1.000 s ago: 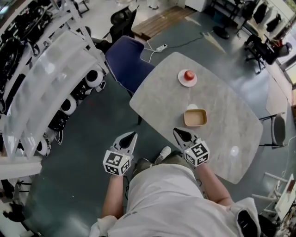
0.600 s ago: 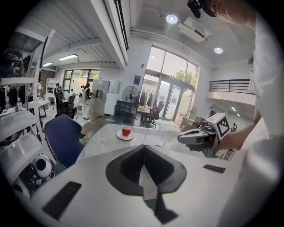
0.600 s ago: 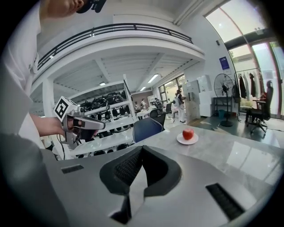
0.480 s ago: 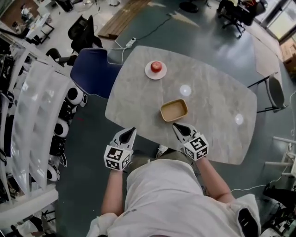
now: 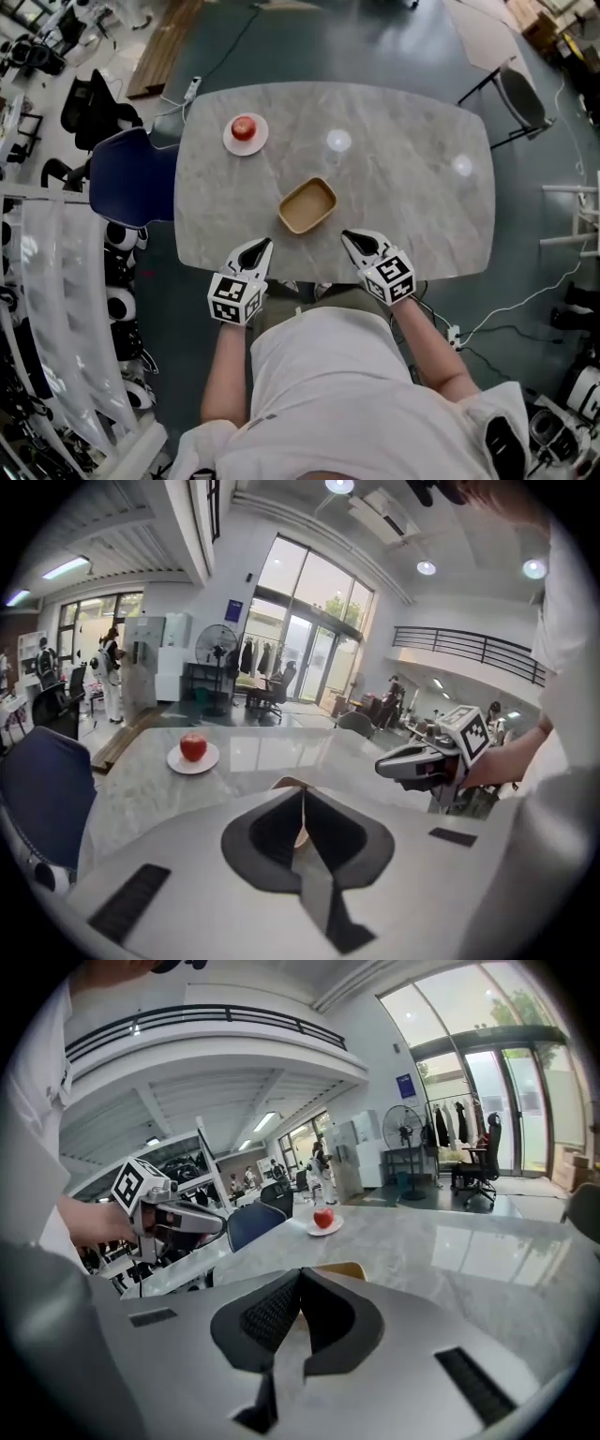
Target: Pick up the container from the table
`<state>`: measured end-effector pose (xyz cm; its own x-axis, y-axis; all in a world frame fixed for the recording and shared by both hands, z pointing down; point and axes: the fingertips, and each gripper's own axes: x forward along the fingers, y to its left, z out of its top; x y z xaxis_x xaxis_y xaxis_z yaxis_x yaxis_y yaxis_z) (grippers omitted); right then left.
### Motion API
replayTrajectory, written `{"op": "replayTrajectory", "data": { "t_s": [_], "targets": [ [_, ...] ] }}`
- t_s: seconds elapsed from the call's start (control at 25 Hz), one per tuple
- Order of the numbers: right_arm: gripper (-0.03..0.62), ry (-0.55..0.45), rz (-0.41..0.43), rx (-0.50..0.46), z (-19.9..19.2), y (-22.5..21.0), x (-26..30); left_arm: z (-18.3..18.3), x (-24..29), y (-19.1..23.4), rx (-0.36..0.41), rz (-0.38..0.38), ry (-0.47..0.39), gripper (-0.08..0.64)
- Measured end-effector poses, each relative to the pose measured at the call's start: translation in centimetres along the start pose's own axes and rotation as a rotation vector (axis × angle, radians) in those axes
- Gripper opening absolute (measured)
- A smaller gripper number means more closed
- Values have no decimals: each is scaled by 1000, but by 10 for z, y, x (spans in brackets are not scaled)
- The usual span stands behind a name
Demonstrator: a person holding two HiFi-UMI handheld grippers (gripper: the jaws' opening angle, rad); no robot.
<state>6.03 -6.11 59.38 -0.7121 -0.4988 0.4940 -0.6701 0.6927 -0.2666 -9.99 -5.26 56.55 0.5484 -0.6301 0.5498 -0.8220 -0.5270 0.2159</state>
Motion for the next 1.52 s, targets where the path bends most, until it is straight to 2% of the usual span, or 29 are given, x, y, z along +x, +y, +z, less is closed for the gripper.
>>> {"op": "replayTrajectory", "data": {
  "t_s": [0.36,0.72,0.88,1.16,1.28,1.52],
  "targets": [
    [12,24,-208,140,-28,-13,-22,-10,73,-6,135,-244,140,2],
    [12,83,-393,255,-63,-15,-47,-49,124,-18,241,-411,289,32],
    [12,86,-472,314,-78,-11,-63,-66,142,-21,284,-443,342,69],
    [12,114,-593,378,-112,-3,-96,-100,174,-25,381,-445,454,139],
    [12,120,-641,421,-125,3,-112,-110,182,-33,413,-465,487,145],
    [12,111,-706,461,-137,14,-134,-126,193,-40,490,-447,548,149]
  ]
}}
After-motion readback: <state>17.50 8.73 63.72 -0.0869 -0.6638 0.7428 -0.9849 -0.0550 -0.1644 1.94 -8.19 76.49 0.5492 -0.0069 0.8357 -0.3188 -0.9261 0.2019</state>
